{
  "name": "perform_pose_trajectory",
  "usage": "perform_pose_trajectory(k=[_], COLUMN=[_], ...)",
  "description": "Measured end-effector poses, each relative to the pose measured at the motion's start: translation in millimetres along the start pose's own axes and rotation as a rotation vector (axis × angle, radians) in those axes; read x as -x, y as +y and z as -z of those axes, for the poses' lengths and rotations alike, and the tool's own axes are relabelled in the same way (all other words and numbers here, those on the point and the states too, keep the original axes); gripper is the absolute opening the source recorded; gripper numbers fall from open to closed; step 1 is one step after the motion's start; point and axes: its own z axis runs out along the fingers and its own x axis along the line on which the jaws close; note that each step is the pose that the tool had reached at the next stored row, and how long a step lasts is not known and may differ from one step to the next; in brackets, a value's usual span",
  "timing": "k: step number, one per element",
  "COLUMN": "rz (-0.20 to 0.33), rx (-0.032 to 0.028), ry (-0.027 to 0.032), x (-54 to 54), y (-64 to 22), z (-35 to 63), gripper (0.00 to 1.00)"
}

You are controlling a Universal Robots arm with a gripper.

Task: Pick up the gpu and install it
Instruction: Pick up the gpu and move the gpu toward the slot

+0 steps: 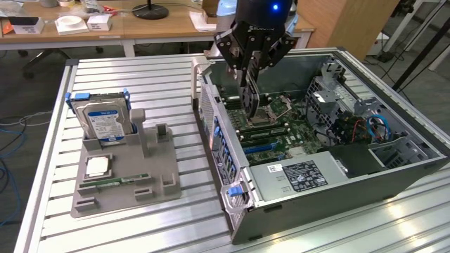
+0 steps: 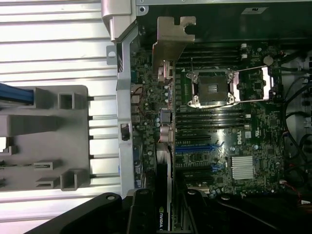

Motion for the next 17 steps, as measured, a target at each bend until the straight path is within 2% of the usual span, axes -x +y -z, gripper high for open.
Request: perform_pose_trajectory(k=[17], rz=[0.000], rx=[0.0000], ry=[0.0000], x=[10.2], y=[0.7], z=[-0.2], gripper=[0.26])
